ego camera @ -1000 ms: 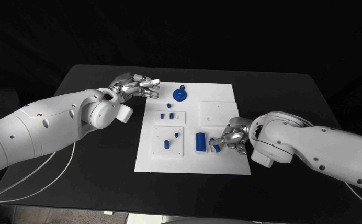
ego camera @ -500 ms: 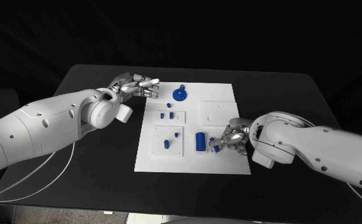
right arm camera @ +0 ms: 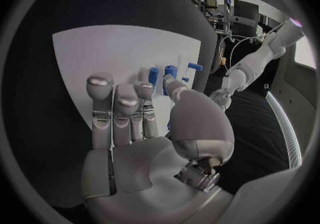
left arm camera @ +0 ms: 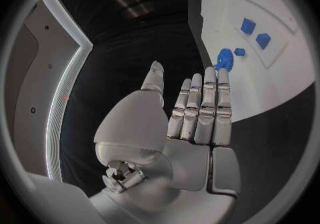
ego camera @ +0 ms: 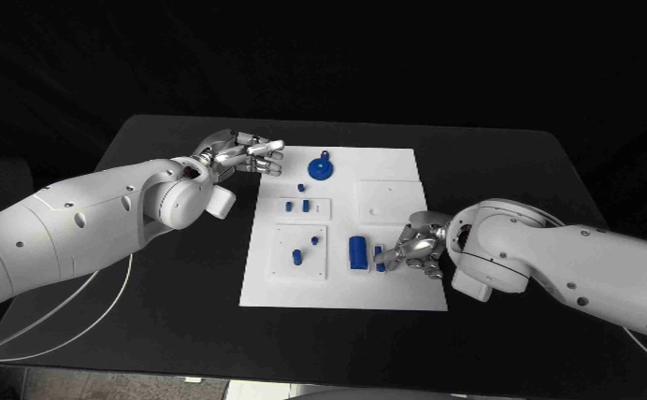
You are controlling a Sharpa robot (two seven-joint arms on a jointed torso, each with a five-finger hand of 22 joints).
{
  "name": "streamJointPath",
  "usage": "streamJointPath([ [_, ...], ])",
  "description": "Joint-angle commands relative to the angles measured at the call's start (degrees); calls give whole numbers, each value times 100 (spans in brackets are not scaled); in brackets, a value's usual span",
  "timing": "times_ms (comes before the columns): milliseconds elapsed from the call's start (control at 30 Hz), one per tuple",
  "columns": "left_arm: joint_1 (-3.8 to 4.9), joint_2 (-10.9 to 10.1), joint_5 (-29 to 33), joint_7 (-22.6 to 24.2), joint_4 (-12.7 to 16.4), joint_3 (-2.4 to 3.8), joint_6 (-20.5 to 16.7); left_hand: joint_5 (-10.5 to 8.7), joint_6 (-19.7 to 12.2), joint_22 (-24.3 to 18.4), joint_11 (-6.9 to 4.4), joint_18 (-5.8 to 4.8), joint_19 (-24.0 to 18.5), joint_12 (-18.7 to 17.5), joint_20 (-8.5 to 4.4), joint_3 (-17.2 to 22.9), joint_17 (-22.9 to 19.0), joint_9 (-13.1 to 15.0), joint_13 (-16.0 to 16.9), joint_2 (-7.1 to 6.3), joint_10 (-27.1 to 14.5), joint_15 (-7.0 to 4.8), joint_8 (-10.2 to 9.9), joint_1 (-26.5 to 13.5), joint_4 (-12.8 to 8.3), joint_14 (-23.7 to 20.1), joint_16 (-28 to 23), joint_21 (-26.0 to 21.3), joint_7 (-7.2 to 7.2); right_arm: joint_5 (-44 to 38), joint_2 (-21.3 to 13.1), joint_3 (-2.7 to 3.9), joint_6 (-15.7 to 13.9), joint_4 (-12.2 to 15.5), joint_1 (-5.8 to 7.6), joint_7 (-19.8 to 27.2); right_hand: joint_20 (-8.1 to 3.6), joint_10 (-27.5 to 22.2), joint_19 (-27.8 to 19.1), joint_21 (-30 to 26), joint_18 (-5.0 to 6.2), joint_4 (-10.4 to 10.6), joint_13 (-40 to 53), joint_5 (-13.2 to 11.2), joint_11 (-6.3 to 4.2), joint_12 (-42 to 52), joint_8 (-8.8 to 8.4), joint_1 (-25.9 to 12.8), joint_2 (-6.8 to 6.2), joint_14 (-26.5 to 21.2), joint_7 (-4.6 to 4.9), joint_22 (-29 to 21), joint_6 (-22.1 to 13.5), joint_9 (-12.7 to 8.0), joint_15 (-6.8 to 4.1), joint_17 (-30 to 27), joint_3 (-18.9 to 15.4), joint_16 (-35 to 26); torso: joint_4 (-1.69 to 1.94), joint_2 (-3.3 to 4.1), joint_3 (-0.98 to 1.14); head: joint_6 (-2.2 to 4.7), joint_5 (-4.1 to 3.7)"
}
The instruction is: Assemble the parts on the task board
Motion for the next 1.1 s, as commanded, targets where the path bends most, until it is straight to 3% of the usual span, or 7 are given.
streamJointPath([
  [33,3,11,-15,22,4,3,75,-19,-17,7,0,-8,-32,-5,-2,17,7,-3,7,7,-35,25,-5,-22,28,-15,0,7,-13,17,-12,-1,209,8,-5,75,-6,26,281,36,-39,-106,-5,11,-11,34,-18,96,37,32,-5,474,55,9,-5,3,14,33,1,0,1,-3,-1],
  [200,3,11,-16,21,1,2,73,-19,-17,7,0,-8,-32,-5,-2,17,7,-3,7,7,-35,25,-5,-22,28,-15,0,7,-13,-74,-25,-1,329,-12,-5,78,-3,16,275,34,-40,-413,-10,42,-13,38,-20,328,35,29,-9,473,63,11,-6,-6,8,32,1,2,2,-2,-3],
  [267,3,12,-16,20,1,2,75,-18,-9,5,0,-8,-29,-6,-2,26,7,-3,7,0,-35,25,-5,-9,39,-16,0,3,-15,-98,-25,-1,393,-17,-6,84,-3,1,269,32,-41,-651,-15,82,-13,47,-21,417,109,30,-18,472,62,1,-7,-12,-120,37,1,2,2,-2,-3],
  [400,3,13,-17,16,1,2,76,-18,-9,5,0,-8,-29,-6,-2,26,7,-3,7,0,-35,25,-5,-9,39,-16,0,3,-15,-120,-19,-1,477,-20,-6,99,-2,0,264,33,-43,-863,-25,92,-16,49,-21,594,144,26,-15,473,80,-10,-5,-22,-200,32,1,2,1,-10,-3],
  [867,3,17,-18,-10,-3,-1,83,-18,-9,5,0,-8,-29,-6,-2,26,7,-3,7,0,-35,25,-5,-9,39,-16,0,3,-15,-111,31,-1,398,-52,-6,123,-1,7,270,45,-41,-763,-31,65,-15,67,-20,461,216,28,-18,475,85,-22,-3,-17,-300,48,3,2,-1,-14,-2],
  [1100,3,17,-19,-16,-3,-2,84,-23,-11,4,0,-8,-28,-6,-2,26,8,-4,7,-1,-37,24,-6,-10,47,-14,1,3,-14,-144,80,-1,293,-125,-6,64,-1,17,276,68,-43,-651,-30,36,-21,83,-22,348,421,31,-27,479,71,-23,-4,-5,-223,71,2,0,-2,-23,0],
])
